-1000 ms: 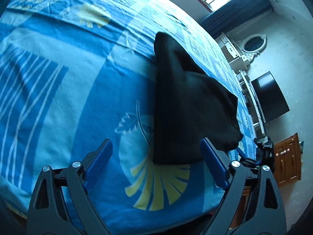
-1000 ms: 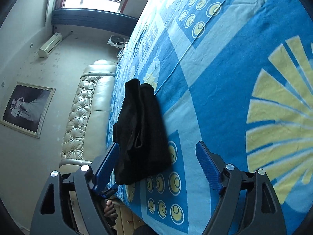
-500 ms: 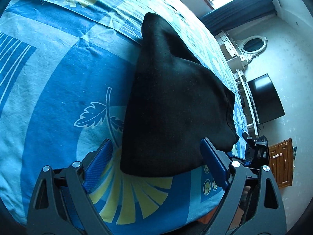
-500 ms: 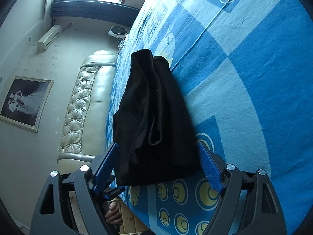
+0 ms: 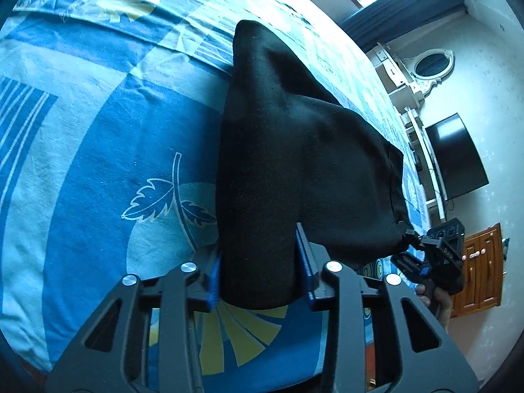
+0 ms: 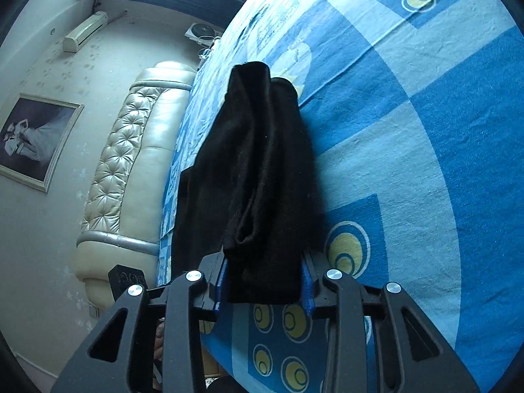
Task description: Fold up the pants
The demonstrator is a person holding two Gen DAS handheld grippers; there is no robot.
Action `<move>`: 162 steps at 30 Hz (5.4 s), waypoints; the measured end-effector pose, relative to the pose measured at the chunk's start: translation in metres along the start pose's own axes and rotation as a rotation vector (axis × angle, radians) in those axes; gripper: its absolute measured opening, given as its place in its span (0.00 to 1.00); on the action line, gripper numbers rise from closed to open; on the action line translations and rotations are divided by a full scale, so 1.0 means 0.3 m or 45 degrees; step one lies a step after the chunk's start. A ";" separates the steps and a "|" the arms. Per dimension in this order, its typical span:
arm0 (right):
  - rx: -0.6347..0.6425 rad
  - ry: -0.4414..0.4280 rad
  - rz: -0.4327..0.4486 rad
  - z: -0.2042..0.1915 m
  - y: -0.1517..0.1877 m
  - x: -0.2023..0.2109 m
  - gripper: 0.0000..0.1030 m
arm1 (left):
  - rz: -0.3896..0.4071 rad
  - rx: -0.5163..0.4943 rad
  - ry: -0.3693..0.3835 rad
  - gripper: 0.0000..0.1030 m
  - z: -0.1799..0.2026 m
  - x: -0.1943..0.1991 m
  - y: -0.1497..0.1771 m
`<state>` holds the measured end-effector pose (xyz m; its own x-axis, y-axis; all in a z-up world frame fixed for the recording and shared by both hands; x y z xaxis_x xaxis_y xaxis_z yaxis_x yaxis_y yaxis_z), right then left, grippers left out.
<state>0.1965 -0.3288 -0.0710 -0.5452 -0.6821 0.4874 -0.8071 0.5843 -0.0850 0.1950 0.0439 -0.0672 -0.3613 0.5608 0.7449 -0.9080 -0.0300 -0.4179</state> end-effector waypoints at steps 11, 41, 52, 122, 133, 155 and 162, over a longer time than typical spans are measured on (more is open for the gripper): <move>-0.025 -0.028 -0.030 0.049 0.069 0.045 0.32 | -0.026 -0.061 -0.063 0.33 0.024 0.052 0.048; -0.074 -0.035 -0.042 0.125 0.134 0.055 0.32 | 0.006 -0.128 -0.054 0.36 -0.006 0.051 0.107; -0.082 -0.061 -0.039 0.140 0.141 0.056 0.32 | 0.008 -0.138 -0.060 0.38 -0.004 0.052 0.109; 0.524 0.690 0.224 -0.051 0.469 0.165 0.81 | 0.221 -0.382 -0.590 0.88 0.234 0.274 0.379; 0.674 0.836 0.316 -0.115 0.524 0.126 0.83 | 0.204 -0.384 -0.599 0.88 0.245 0.255 0.381; 0.625 0.817 0.366 -0.121 0.509 0.161 0.84 | 0.250 -0.493 -0.671 0.94 0.301 0.251 0.399; 0.622 0.822 0.359 -0.115 0.511 0.154 0.84 | 0.243 -0.461 -0.662 0.94 0.289 0.252 0.395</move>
<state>0.0554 -0.2555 -0.0317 -0.6241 -0.0695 0.7783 -0.7487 0.3381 -0.5702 0.0417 0.0108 -0.0152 -0.6463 0.0982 0.7568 -0.7222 0.2418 -0.6481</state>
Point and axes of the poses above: each gripper's, at about its wrist camera, not at the fingertips, and x roughly against the way its jaws point, z to its right, y to its underside, the point moved 2 cm from there along -x, roughly the way its jaws point, and after that the axes turned 9 degrees about -x, right-handed, at the moved point
